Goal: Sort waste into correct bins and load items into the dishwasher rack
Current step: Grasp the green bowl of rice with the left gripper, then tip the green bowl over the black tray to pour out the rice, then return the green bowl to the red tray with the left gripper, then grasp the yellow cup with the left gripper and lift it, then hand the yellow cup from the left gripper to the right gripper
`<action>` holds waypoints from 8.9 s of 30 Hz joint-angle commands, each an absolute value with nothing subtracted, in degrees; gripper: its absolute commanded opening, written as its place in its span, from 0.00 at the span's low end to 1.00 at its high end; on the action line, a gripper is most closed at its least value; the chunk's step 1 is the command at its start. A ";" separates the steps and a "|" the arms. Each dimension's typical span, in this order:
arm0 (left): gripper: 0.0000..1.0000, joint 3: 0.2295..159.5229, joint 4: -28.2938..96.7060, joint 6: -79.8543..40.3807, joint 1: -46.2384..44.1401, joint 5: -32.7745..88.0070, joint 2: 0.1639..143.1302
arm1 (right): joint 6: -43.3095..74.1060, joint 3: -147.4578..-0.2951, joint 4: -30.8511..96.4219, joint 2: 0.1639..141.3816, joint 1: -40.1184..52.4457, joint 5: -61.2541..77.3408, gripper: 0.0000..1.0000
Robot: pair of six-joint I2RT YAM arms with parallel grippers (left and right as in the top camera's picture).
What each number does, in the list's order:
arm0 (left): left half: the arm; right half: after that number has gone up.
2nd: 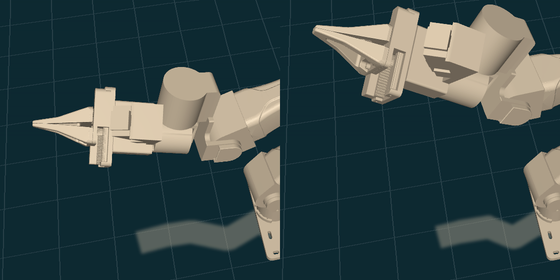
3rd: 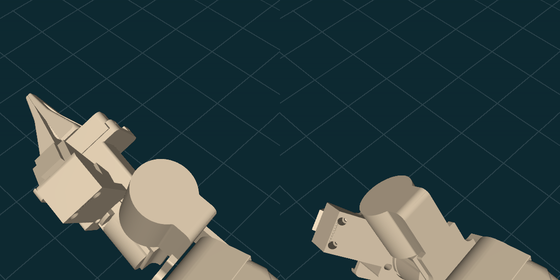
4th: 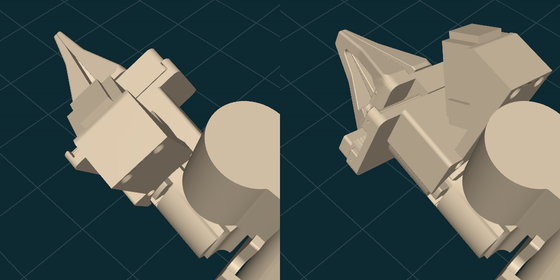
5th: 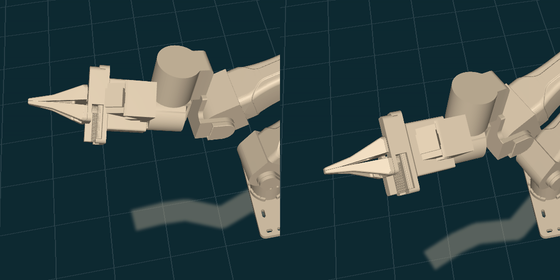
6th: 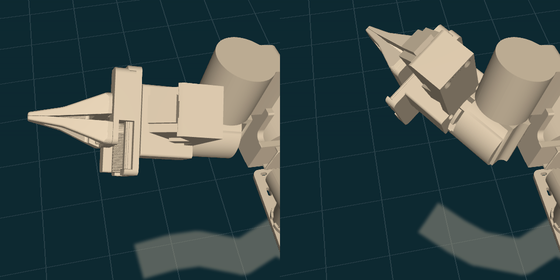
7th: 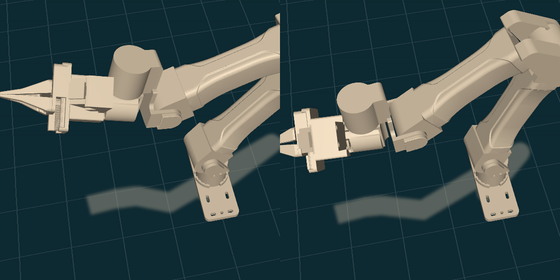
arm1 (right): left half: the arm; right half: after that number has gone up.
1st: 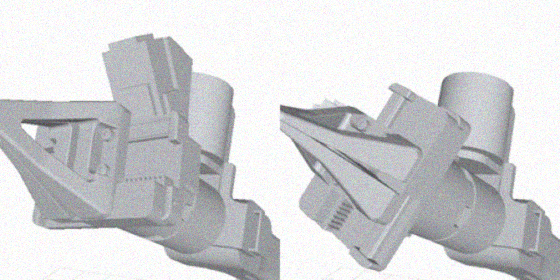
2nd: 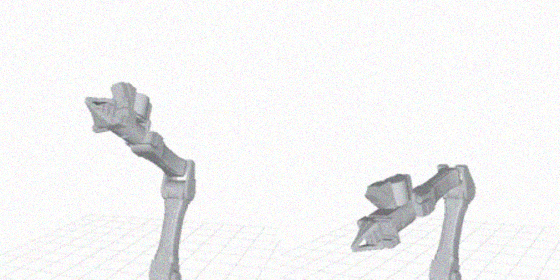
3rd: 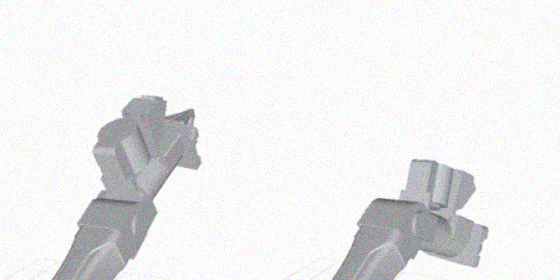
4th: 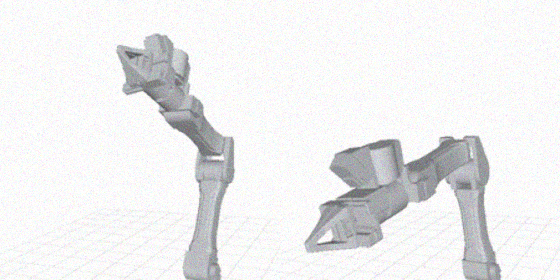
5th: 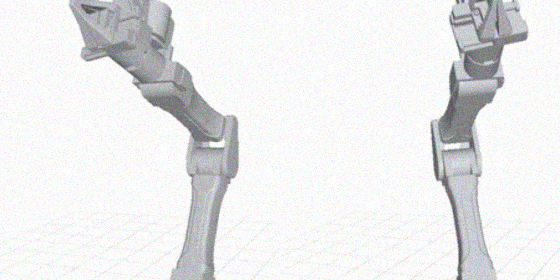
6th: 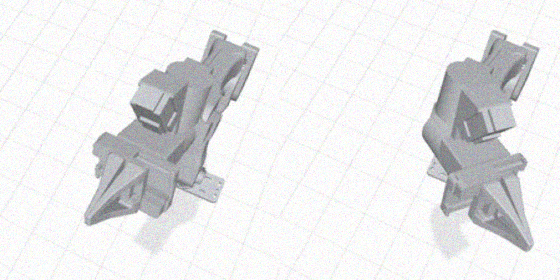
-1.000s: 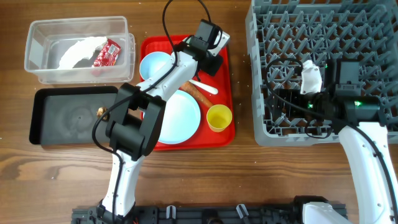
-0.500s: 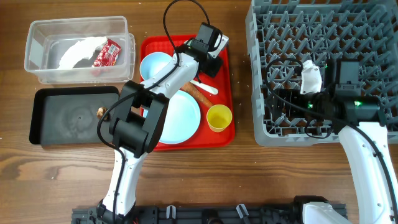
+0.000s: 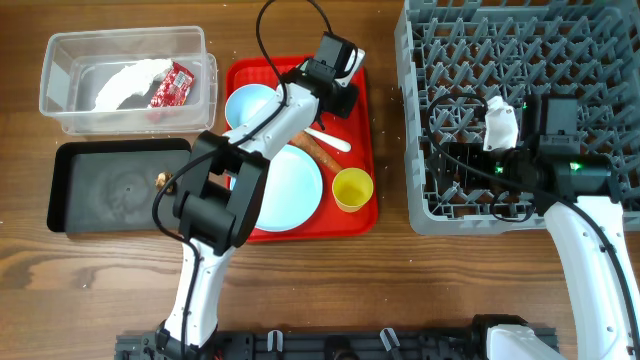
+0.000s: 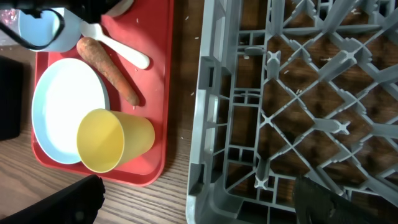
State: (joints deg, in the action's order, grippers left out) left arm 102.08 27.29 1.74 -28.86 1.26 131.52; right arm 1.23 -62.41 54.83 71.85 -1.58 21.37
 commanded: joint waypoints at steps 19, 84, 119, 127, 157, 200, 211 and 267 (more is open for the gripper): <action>0.04 106.26 64.79 -24.51 -19.46 2.52 101.23 | 1.50 -63.26 54.46 72.44 -1.30 20.69 1.00; 0.04 76.07 53.43 -3.86 48.64 78.00 110.43 | 2.87 -63.26 57.91 72.44 -1.30 20.95 1.00; 0.04 76.20 60.23 -4.73 48.21 90.17 104.60 | 3.60 -63.26 57.41 72.44 -1.30 20.95 1.00; 0.04 82.26 42.57 -21.30 29.87 68.99 92.60 | 3.60 -63.26 56.49 72.44 -1.30 20.95 1.00; 0.22 82.24 7.55 -3.70 -30.44 -6.48 121.64 | 2.98 -63.26 57.56 72.44 -1.30 20.69 1.00; 0.51 80.93 47.75 -16.93 -30.46 11.29 102.74 | 4.67 -63.26 55.09 72.44 -1.30 20.95 1.00; 0.55 80.51 54.22 -5.98 -31.31 16.67 101.34 | 4.69 -63.26 54.76 72.44 -1.30 20.97 1.00; 0.04 83.18 35.38 -11.00 -13.02 90.32 102.96 | 16.97 -63.26 9.45 76.40 13.43 57.43 0.81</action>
